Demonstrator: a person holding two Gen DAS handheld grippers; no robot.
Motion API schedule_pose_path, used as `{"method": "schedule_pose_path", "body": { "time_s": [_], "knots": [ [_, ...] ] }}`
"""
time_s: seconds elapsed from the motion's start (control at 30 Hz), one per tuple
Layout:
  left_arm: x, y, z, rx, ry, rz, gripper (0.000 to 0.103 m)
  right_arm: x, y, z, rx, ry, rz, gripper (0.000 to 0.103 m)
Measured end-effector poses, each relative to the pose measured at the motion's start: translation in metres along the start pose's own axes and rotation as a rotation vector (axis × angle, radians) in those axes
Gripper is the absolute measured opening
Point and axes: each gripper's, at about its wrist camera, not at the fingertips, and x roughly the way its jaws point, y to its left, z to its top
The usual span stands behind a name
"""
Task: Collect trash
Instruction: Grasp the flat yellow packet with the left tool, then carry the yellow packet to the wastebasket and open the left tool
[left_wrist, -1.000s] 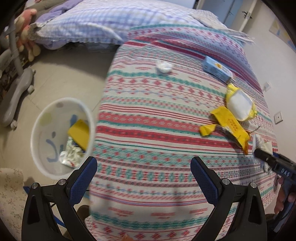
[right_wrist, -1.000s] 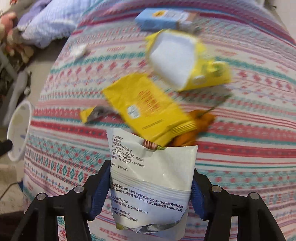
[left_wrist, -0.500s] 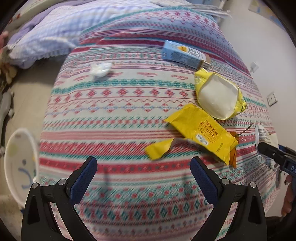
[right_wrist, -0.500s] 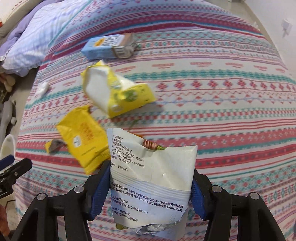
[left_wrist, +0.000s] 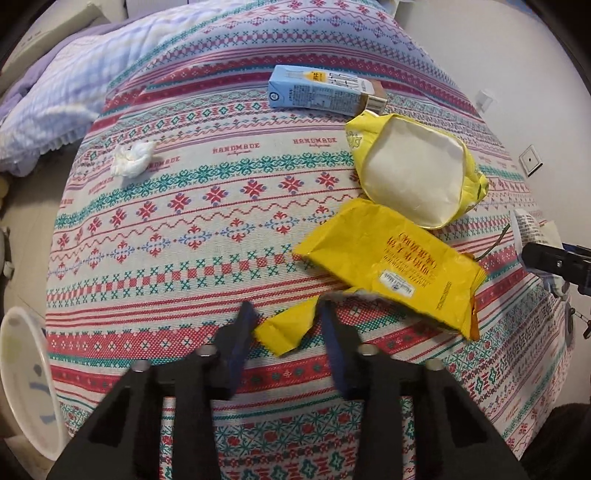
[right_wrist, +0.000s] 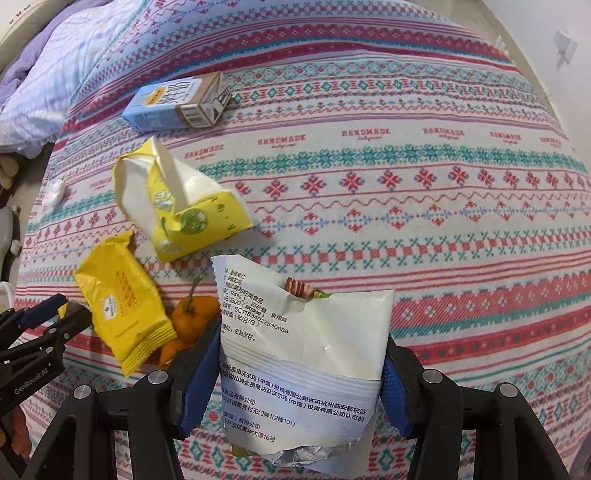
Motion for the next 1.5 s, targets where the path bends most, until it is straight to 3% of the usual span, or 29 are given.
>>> {"method": "schedule_pose_path", "body": {
  "time_s": [0.17, 0.43, 0.77, 1.13, 1.5],
  "knots": [
    [-0.006, -0.002, -0.004, 0.006, -0.013, 0.007, 0.021, 0.002, -0.001, 0.003, -0.011, 0.003, -0.001, 0.065],
    [-0.039, -0.003, -0.009, 0.003, -0.093, -0.009, 0.019, 0.001, 0.002, 0.003, -0.016, -0.005, 0.0, 0.065],
    [-0.074, 0.028, -0.016, -0.083, -0.159, -0.027, 0.019, -0.013, 0.02, 0.005, -0.025, -0.033, 0.011, 0.065],
    [-0.123, 0.097, -0.042, -0.221, -0.236, 0.02, 0.019, -0.025, 0.075, 0.006, -0.079, -0.056, 0.046, 0.065],
    [-0.164, 0.193, -0.093, -0.375, -0.28, 0.142, 0.019, -0.016, 0.149, -0.005, -0.175, -0.047, 0.07, 0.065]
  ]
}}
